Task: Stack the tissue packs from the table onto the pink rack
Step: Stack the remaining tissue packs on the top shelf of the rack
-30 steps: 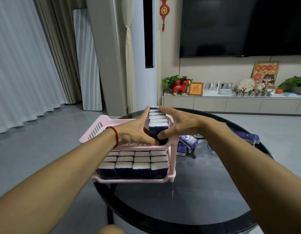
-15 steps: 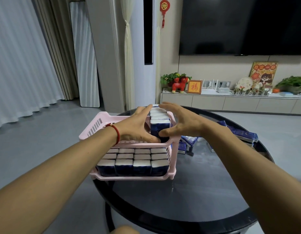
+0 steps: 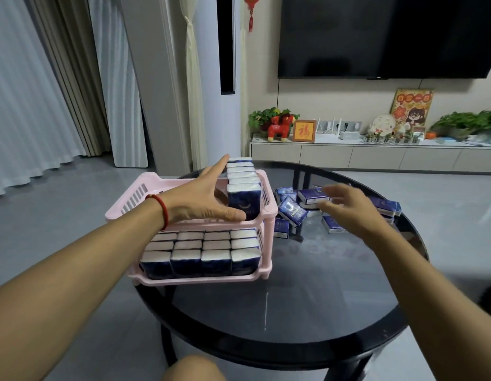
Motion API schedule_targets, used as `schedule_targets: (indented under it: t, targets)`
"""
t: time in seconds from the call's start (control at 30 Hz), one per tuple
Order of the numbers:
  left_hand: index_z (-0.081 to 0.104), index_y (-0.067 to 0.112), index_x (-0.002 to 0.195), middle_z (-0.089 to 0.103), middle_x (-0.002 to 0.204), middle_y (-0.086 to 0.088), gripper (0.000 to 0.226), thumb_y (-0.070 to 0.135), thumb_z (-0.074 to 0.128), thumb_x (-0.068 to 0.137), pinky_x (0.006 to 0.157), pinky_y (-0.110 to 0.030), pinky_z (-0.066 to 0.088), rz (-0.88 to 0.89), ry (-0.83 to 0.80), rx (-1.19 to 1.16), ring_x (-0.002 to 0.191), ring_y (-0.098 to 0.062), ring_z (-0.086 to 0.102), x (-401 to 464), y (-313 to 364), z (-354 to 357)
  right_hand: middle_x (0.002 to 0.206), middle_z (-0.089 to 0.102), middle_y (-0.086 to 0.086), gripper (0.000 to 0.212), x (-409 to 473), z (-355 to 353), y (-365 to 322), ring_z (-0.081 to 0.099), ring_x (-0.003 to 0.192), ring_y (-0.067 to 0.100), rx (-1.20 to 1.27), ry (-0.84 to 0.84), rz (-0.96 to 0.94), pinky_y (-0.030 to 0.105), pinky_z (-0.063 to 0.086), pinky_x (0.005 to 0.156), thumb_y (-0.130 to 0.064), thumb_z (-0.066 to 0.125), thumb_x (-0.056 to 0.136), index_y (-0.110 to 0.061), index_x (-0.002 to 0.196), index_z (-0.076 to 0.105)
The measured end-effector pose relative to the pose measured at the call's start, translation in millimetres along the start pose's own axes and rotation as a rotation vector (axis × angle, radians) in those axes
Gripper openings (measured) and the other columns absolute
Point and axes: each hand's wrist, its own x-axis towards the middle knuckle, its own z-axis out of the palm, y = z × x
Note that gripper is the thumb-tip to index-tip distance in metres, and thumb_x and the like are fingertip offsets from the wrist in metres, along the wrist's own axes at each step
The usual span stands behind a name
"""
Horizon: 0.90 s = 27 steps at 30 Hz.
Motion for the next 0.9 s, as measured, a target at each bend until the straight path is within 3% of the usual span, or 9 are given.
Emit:
schedule_targets:
  t: [0.07,0.17,0.37,0.43,0.5,0.57,0.63,0.77,0.9]
  targets:
    - [0.000,0.056,0.155,0.014,0.167,0.022,0.146,0.063,0.098,0.046,0.120,-0.049,0.036,0.018,0.006,0.005,0.146,-0.021,0.042,1,-3,-1,0.139,0.063,0.011,0.047,-10,7,38,0.061,0.124,0.028,-0.134,0.090,0.137,0.040,0.047,0.104,-0.020,0.068,0.094,-0.009,0.139,0.059]
    - [-0.005,0.053,0.156,0.011,0.167,0.021,0.151,0.068,0.095,0.044,0.119,-0.047,0.038,0.019,0.025,0.030,0.143,-0.018,0.045,-6,3,-2,0.149,0.051,0.015,0.056,-24,16,77,0.052,0.131,0.034,-0.363,0.075,0.273,0.049,0.046,0.107,-0.016,0.066,0.092,-0.013,0.146,0.049]
    - [-0.005,0.049,0.158,0.010,0.166,0.014,0.148,0.091,0.075,0.040,0.113,-0.039,0.042,0.028,0.188,0.061,0.140,-0.014,0.041,-51,40,1,0.172,-0.008,0.002,0.072,-19,23,95,0.025,0.152,0.034,-0.628,-0.061,0.267,0.064,0.026,0.116,-0.048,0.049,0.103,-0.037,0.162,0.008]
    - [0.007,0.048,0.159,0.019,0.163,0.011,0.128,0.089,0.070,0.055,0.114,-0.042,0.040,0.057,0.327,0.099,0.138,-0.014,0.042,-68,53,10,0.172,-0.007,-0.001,0.067,-13,28,97,0.022,0.153,0.031,-0.655,-0.104,0.252,0.067,0.023,0.116,-0.056,0.041,0.104,-0.040,0.161,0.010]
    - [0.037,0.036,0.154,0.040,0.153,0.003,0.086,0.063,0.074,0.080,0.108,-0.037,0.047,0.177,0.597,0.105,0.127,-0.013,0.054,-84,65,28,0.170,0.005,-0.001,0.062,-11,33,95,0.026,0.151,0.029,-0.642,-0.096,0.232,0.068,0.025,0.114,-0.055,0.045,0.103,-0.035,0.157,0.024]
    - [0.062,0.017,0.129,0.062,0.127,-0.002,0.039,0.032,0.071,0.094,0.096,-0.039,0.056,0.343,0.911,0.130,0.109,-0.017,0.065,-96,77,53,0.160,0.028,0.002,0.055,-9,37,91,0.036,0.142,0.029,-0.592,-0.059,0.205,0.062,0.032,0.110,-0.051,0.054,0.100,-0.026,0.147,0.039]
    - [0.066,0.008,0.109,0.067,0.107,-0.006,0.019,0.015,0.066,0.092,0.086,-0.041,0.056,0.463,1.041,0.100,0.097,-0.023,0.066,-104,90,81,0.143,0.045,0.005,0.047,-7,42,88,0.047,0.129,0.030,-0.560,-0.026,0.177,0.055,0.039,0.103,-0.052,0.060,0.096,-0.023,0.131,0.048]
    - [0.067,0.011,0.095,0.062,0.094,0.003,0.012,0.007,0.063,0.085,0.078,-0.023,0.049,0.572,0.847,0.063,0.083,-0.016,0.061,-98,102,140,0.115,0.060,0.009,0.045,-12,47,80,0.059,0.099,0.031,-0.619,0.002,0.136,0.043,0.050,0.083,-0.056,0.071,0.086,-0.021,0.105,0.051]
    - [0.066,0.024,0.102,0.062,0.099,0.014,0.028,0.006,0.063,0.081,0.075,-0.018,0.049,0.354,0.482,0.000,0.094,-0.009,0.061,-80,81,181,0.107,0.059,0.005,0.036,-31,36,72,0.057,0.090,0.026,-0.519,-0.028,0.076,0.037,0.050,0.074,-0.037,0.079,0.079,-0.021,0.098,0.052]
